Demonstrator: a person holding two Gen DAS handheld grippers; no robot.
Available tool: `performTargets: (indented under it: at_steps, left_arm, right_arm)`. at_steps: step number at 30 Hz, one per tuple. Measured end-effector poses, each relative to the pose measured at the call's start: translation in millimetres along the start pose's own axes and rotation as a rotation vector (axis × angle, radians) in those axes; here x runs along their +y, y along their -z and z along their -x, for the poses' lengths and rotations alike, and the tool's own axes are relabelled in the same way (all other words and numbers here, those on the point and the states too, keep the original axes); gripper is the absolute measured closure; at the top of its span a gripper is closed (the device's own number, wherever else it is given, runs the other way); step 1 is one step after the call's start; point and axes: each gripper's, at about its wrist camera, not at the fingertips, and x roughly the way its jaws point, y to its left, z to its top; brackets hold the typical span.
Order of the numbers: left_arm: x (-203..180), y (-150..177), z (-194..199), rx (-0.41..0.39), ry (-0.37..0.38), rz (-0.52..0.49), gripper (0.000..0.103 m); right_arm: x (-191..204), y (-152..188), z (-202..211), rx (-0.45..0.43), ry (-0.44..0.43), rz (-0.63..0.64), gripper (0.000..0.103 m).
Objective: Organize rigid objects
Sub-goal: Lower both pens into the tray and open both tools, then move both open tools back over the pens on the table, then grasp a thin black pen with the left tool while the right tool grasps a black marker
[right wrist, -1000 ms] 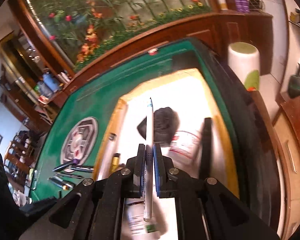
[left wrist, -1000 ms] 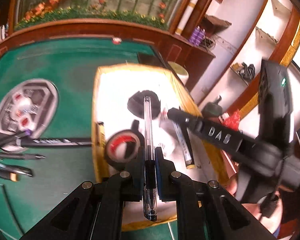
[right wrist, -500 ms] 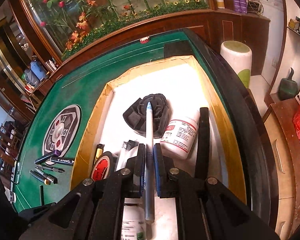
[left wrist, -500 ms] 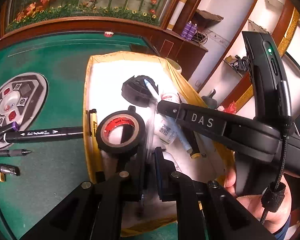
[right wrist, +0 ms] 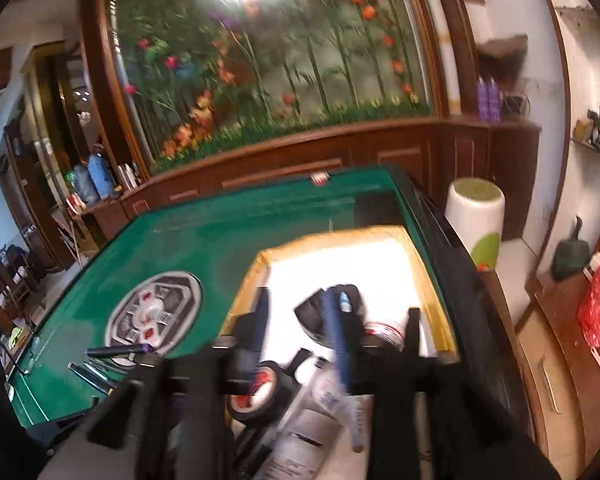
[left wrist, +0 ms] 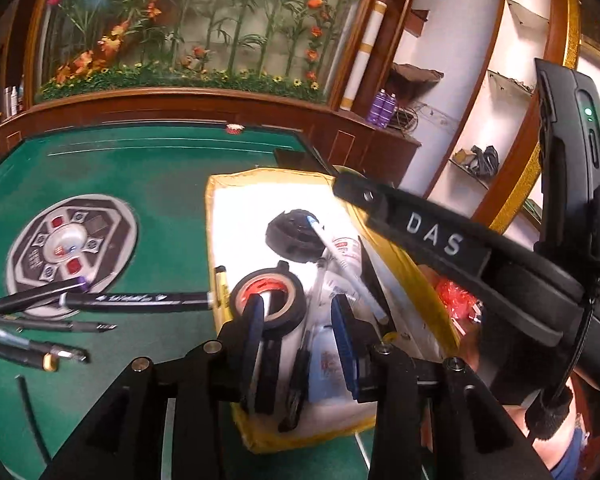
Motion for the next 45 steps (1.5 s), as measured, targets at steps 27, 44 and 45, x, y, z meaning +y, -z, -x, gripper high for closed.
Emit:
performTargets:
  at_steps: [27, 44, 45]
  left_arm:
    - [129.6, 93.8, 65.4, 0.219, -0.4, 0.274, 0.073]
    - [216.3, 126.5, 133.6, 0.101, -0.531, 0.465, 0.093]
    - [216.5, 126.7, 133.7, 0.098, -0.53, 0.459, 0.093]
  right_arm:
    - [71.2, 23.9, 22.4, 0.021, -0.314, 0.097, 0.042]
    - [183.2, 87.1, -18.3, 0.354, -0.561, 0.438, 0.042]
    - [193.1, 88.3, -24.5, 0.371, -0.556, 0.456, 0.042]
